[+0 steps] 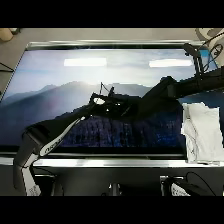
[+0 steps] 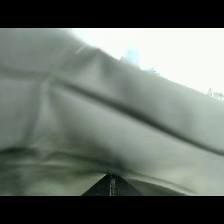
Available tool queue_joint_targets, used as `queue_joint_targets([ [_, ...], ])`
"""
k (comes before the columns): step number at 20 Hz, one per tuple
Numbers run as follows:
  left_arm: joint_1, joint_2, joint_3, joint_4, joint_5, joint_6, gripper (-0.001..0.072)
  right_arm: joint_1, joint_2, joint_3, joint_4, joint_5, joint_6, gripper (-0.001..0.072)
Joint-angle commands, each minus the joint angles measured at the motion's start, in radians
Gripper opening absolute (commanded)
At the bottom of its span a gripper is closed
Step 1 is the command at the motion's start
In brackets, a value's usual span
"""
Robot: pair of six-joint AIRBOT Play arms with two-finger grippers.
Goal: Fold the shirts.
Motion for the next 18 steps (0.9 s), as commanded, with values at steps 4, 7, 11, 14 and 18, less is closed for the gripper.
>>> queue_joint_targets([
  [4,0.295,0.332,0.0,0.477,-0.079,-0.016,0.002,0.224,-0.224,0.0,0.088,-0.28,0.014,0.0018],
  [7,0.472,0.539,0.0,0.565,-0.127,-0.04,0.002,0.357,-0.404,0.001,0.319,-0.466,-0.046,0.0018],
  [11,0.586,0.748,0.0,0.575,-0.201,-0.039,0.0021,0.47,-0.6,0.001,0.701,-0.604,-0.2,0.0299],
  [14,0.586,0.834,0.0,0.655,-0.24,-0.039,0.0021,0.438,-0.612,0.001,0.842,-0.522,-0.344,0.0688],
  [18,0.586,0.852,-0.001,0.705,-0.305,-0.039,0.0021,0.256,-0.509,0.001,0.517,-0.391,-0.23,0.0669],
])
